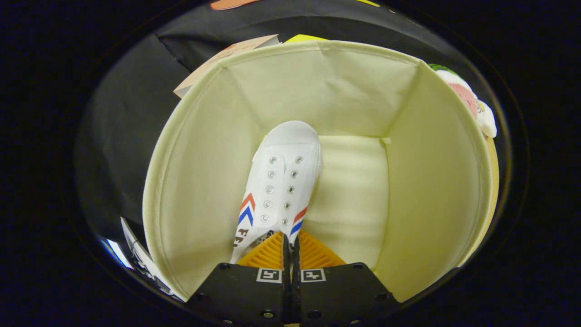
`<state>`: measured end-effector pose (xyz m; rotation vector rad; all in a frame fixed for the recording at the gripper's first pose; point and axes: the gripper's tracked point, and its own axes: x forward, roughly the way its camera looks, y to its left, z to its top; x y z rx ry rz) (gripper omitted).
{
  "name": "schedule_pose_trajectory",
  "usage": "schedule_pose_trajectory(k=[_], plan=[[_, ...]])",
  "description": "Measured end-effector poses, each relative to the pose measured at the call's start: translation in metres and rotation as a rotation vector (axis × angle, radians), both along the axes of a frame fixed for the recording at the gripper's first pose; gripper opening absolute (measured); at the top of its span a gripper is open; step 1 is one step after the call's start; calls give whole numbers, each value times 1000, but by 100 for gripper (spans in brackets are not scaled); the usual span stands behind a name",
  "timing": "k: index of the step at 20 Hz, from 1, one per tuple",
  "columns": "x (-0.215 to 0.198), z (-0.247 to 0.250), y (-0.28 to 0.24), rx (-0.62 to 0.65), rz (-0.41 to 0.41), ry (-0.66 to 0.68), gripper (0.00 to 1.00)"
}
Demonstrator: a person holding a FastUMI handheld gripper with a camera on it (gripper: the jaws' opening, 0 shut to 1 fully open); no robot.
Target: Open the storage box then place both shoes into the box .Put the left shoe in first, then the right shoe, with the right side of both shoes facing outward in a uniform manner.
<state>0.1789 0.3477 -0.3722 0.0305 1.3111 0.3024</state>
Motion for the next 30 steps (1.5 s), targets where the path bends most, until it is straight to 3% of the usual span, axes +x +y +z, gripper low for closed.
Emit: schedule_pose_trajectory(k=[3,5,8,10,14,18,23,27,30], plan=[[0,10,-2,28,31,2,5],[-7,29,-4,63,74,-17,20],[-23,75,-14,123,145,-48,70],[-31,107,-31,133,178,-102,98],[-51,154,-78,186,205,-162,96],[-55,167,-157,195,159,-191,96],[-44,141,-266,162,34,-168,96],[-28,101,-361,50,-62,-158,96],[-20,68,-413,-35,-87,-136,96]])
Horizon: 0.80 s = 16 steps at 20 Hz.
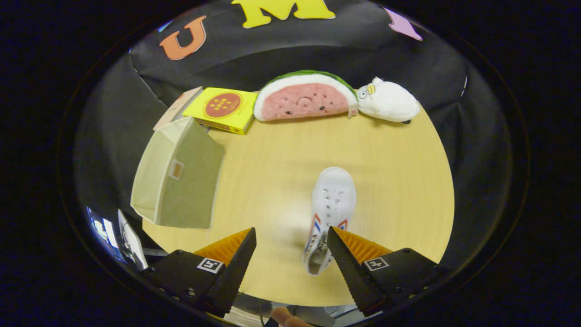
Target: Open the storage box then place both shoes into the box .Put the left shoe in first, then the right shoe, with the right side of both shoes facing outward in a uniform manner.
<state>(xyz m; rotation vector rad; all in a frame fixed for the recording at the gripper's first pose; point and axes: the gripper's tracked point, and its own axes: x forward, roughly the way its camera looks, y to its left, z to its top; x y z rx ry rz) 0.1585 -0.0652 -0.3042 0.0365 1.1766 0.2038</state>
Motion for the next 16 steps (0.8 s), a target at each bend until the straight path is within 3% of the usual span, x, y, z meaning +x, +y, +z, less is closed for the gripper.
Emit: schedule_pose_trajectory(k=[5,14,15,16], plan=[[4,-45,-49,-112,-3,51,96],[15,-104,-69,-225,34,159,95],[15,-107,-64,-195,31,167,94],[13,-108,-60,-163,29,179,85]])
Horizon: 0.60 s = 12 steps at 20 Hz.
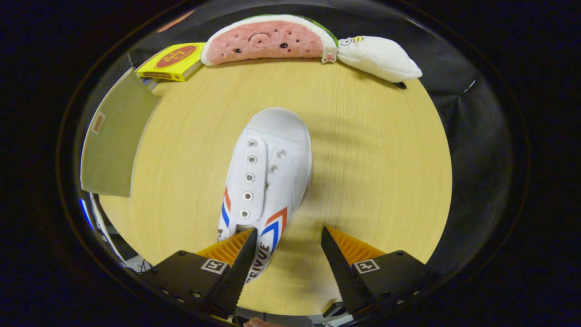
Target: Open the storage box then place both shoes into the box .Put the left shoe in first, then the right shoe, with the right side of both shoes facing outward in a uniform manner.
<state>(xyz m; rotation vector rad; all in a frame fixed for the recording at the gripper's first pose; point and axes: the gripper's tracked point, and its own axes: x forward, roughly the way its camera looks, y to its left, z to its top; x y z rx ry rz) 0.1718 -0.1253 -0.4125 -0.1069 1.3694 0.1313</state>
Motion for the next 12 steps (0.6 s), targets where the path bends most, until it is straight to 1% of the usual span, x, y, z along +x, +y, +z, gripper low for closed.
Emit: schedule_pose_trajectory(k=[3,4,5,6,7,8,10,12], plan=[[-4,-5,14,107,-19,30,52],[-1,-4,14,122,-18,12,25],[0,-2,9,116,0,7,24],[1,-5,11,133,-6,0,10],[0,-5,8,152,-29,8,10],[0,-5,9,177,-42,14,0],[0,-3,5,216,-53,5,0],[4,2,1,238,-67,-32,0]])
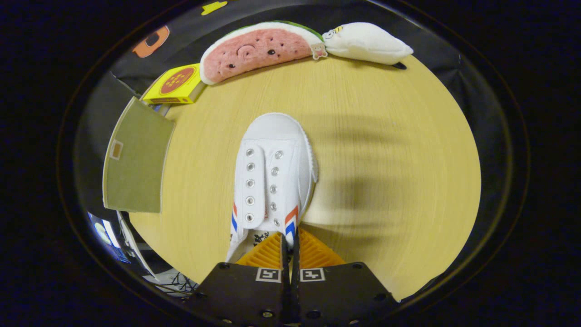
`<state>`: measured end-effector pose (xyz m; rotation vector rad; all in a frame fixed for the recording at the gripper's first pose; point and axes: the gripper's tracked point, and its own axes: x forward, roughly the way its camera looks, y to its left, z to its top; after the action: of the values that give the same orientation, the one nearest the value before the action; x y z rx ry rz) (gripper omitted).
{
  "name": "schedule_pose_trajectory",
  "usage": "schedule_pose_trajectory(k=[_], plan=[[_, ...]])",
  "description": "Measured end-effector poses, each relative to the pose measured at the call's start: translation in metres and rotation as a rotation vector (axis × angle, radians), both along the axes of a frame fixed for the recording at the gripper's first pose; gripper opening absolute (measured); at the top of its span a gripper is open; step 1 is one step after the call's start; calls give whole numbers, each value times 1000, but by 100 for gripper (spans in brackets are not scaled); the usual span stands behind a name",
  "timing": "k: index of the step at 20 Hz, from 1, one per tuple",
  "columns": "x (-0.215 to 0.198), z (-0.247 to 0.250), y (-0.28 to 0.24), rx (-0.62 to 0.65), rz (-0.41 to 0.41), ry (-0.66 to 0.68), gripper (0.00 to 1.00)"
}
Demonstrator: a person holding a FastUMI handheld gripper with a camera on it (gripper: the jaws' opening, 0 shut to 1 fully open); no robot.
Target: Open the storage box then place both shoes into the box .Put the left shoe in first, then the right shoe, with the right side of both shoes facing outward in a uniform manner.
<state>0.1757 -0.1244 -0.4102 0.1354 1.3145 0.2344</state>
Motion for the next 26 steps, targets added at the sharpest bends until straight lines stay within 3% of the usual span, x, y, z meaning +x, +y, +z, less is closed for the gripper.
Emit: schedule_pose_trajectory(k=[7,12,20,26], plan=[[-13,54,19,82,-50,-58,0],[-13,119,65,121,-67,-134,0],[-9,203,203,150,2,-230,0],[-3,220,314,150,53,-260,0]])
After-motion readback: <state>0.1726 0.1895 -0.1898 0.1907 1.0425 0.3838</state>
